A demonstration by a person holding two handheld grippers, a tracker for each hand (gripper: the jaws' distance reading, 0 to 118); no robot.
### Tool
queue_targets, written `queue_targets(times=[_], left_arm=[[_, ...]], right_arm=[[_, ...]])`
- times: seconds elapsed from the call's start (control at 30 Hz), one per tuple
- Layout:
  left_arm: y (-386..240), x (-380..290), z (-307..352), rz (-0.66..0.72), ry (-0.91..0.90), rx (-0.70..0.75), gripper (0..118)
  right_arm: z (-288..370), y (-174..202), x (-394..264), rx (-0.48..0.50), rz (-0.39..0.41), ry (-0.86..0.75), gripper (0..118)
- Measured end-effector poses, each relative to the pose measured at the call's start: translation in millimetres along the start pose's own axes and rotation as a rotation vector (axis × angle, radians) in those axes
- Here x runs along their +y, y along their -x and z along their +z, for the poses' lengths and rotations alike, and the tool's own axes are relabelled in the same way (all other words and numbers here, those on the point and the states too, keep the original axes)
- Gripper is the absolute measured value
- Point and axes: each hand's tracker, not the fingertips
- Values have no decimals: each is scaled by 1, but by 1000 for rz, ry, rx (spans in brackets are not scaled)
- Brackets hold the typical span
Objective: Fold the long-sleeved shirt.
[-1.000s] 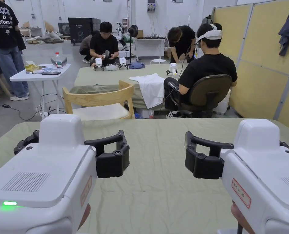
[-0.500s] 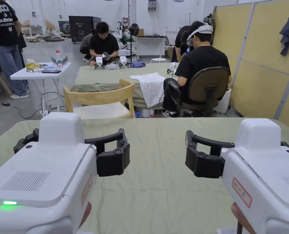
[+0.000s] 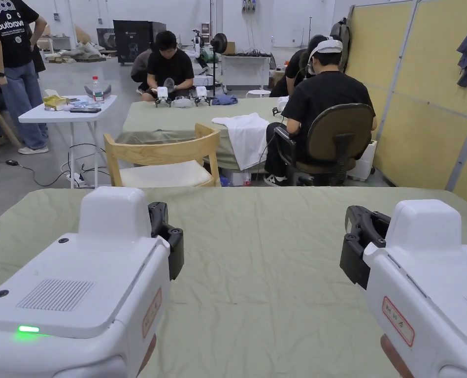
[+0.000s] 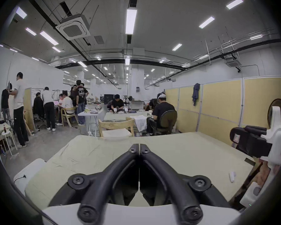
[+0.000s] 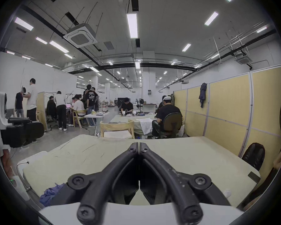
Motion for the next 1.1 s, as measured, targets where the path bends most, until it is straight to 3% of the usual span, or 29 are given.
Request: queue_targets(times=[0.13, 0.2, 0.3, 0.53, 0.67, 0.77, 0.93, 1.1], left_arm=[[13, 3, 2, 15, 1, 34, 0], [30, 3, 11, 29, -8, 104, 0], [75, 2, 36, 36, -9, 243, 0], [187, -14, 126, 48, 84, 658, 0], [209, -27, 142, 44, 134, 685, 0], [214, -46, 129, 64, 191, 639, 0], [226, -111, 85, 245, 307, 471, 2], [237, -200, 44, 332, 521, 418, 2]], right_arm=[[-10, 8, 2, 2, 8, -8, 1], [-20, 21, 4, 68, -17, 8, 1], [-39, 68, 4, 234, -27, 24, 1], [-41, 227, -7, 714, -47, 86, 2], [-36, 266, -12, 882, -91, 153, 2], [-43, 263, -20, 848, -82, 178, 2], [-61, 222, -34, 785, -89, 258, 2], [-69, 182, -62, 684, -36, 331, 2]])
